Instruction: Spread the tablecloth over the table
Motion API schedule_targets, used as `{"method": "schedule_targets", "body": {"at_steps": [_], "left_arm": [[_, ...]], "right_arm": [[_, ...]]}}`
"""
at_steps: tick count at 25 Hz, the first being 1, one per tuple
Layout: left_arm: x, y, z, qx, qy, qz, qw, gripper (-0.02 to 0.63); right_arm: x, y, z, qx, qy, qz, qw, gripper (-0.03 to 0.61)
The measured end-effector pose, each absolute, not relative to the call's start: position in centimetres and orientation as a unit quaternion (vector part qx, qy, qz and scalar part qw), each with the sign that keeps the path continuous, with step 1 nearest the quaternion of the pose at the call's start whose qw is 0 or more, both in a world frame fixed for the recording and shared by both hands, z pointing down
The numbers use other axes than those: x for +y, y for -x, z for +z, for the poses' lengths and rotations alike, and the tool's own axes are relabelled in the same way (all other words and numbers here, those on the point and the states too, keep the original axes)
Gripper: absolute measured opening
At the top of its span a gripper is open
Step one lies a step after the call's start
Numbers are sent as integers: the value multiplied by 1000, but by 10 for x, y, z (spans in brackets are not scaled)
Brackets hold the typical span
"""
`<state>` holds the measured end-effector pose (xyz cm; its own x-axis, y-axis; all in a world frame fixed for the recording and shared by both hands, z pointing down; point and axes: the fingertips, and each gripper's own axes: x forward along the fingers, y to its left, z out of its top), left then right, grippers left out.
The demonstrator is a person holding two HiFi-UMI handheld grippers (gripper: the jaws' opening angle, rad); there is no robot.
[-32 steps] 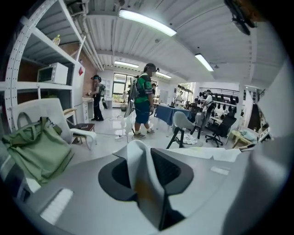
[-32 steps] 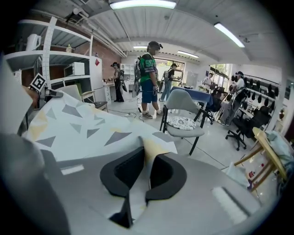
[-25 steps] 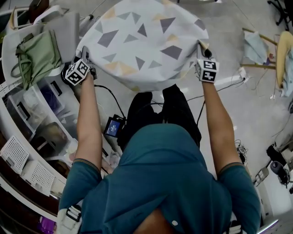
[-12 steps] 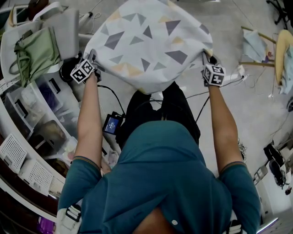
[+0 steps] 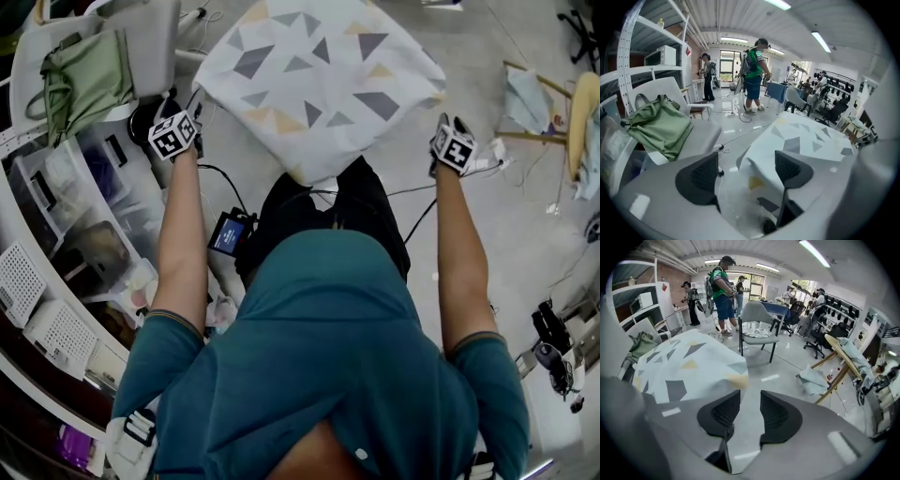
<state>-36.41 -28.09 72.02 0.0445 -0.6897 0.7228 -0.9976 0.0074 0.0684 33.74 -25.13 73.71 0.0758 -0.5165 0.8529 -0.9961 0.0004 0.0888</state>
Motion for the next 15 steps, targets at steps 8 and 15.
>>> {"method": "schedule_targets", "body": {"at_steps": [8,15], "left_arm": [[-295,341,618,-624,-729,172,221,293],[-301,283,489,-567,-808,61,148,154]], "right_arm": [[-270,-251,643,-699,-609,251,278,117],[-288,-127,503,-819,-528,150,165,109]]}}
